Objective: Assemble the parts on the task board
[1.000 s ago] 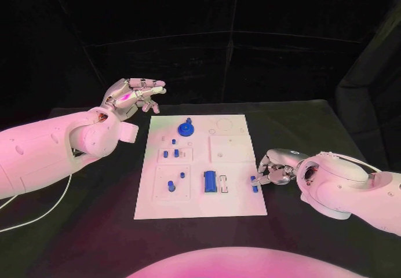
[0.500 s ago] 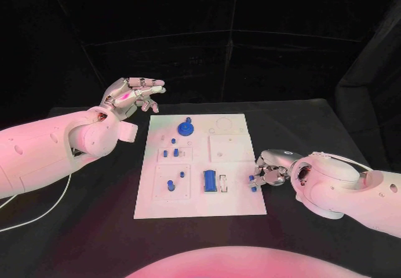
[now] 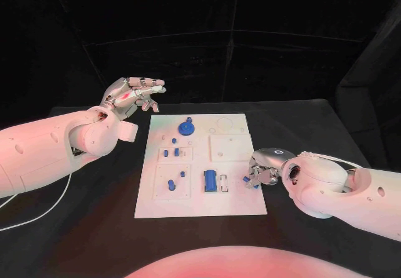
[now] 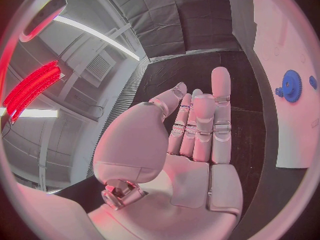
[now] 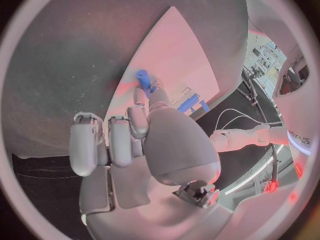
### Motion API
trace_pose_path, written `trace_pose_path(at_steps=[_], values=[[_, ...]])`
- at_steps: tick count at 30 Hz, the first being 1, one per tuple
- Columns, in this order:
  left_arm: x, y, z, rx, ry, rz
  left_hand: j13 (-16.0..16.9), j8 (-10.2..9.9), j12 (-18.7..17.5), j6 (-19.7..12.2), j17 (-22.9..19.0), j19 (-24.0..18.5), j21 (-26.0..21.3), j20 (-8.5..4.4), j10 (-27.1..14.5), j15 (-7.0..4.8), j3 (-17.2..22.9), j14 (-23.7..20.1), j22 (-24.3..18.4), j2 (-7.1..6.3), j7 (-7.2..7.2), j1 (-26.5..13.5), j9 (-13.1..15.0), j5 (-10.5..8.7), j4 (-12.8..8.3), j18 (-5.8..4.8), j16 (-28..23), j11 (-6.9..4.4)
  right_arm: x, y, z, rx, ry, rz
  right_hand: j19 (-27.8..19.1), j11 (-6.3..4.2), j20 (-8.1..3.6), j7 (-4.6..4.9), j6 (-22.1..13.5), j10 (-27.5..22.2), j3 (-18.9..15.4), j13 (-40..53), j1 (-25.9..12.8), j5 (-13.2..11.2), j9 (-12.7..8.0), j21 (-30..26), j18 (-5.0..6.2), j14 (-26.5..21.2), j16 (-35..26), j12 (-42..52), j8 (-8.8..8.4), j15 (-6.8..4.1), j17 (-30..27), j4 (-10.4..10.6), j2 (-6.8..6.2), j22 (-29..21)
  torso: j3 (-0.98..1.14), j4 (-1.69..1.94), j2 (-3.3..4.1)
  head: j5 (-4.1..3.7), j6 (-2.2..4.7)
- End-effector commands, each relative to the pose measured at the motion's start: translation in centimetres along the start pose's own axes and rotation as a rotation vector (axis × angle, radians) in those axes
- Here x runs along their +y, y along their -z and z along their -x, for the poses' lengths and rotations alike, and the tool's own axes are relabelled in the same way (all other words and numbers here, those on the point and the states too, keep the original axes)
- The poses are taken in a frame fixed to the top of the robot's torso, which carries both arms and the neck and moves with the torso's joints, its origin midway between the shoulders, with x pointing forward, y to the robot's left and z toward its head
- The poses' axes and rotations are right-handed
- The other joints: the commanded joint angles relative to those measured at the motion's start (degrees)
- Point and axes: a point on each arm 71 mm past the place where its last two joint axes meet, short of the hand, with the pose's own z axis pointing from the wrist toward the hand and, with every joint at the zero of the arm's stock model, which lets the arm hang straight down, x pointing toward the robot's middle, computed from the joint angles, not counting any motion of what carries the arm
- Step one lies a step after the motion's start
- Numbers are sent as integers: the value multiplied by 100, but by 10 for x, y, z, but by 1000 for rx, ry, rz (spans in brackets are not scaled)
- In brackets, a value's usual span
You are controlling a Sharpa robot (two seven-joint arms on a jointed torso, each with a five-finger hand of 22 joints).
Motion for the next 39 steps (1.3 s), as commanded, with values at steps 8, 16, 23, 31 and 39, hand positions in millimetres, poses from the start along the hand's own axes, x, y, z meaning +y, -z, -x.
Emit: trace_pose_path(at_steps=[8, 16, 23, 31, 39], values=[[-2, 0, 0, 9, 8, -9, 3, 38, 19, -35, -7, -13, -23, 33, -30, -1, -36, -43, -6, 19, 12, 4, 5, 4, 7, 119, -8, -7, -2, 1, -11, 21, 66, -47, 43, -3, -21, -15, 35, -51, 266, -17, 194, 373, -108, 37, -27, 280, 20, -44, -147, -25, 25, -173, 200, 534, 5, -1, -2, 6, 5], [-1, -1, -1, 12, 10, -9, 3, 38, 19, -35, -7, -13, -23, 33, -30, -1, -36, -43, -6, 19, 12, 4, 5, 4, 7, 119, -8, -7, -4, 8, -8, -8, -82, -64, 99, -25, -37, -44, 82, 22, 473, 90, -16, 1053, -149, 82, -45, 299, 65, 115, -228, -46, 106, -76, 202, 617, -2, 1, -5, 16, -3], [-1, 0, -1, 11, 9, -9, 3, 38, 19, -35, -7, -13, -23, 33, -30, -1, -36, -43, -6, 19, 12, 4, 5, 4, 7, 119, -8, -7, -1, 17, -5, -39, -266, -63, 100, -29, -42, -52, 111, 40, 634, 111, -153, 1247, -170, 83, -45, 302, 70, 136, -270, -51, 120, 2, 153, 619, -5, 17, -9, 30, -8], [-1, 0, -1, 10, 9, -10, 2, 48, 34, -43, -9, -9, -29, 32, -39, -2, -43, -45, -11, 25, 13, 12, 5, 4, 3, 119, -3, -6, 4, 18, -4, -47, -382, -58, 101, -25, -40, -49, 123, 67, 705, 123, -370, 986, -190, 82, -45, 304, 74, 150, -309, -46, 129, 152, 106, 620, -6, 7, 1, 67, -18], [-2, 0, -1, 11, 10, -10, 2, 48, 34, -43, -9, -9, -29, 32, -39, -2, -43, -45, -11, 25, 13, 12, 5, 4, 3, 119, -3, -6, 16, 12, -6, -24, -444, -47, 108, -34, -42, -64, 182, 84, 758, 144, -471, 1117, -193, 88, -47, 309, 83, 175, -308, -53, 148, 225, 38, 631, -1, -1, 3, 87, -27]])
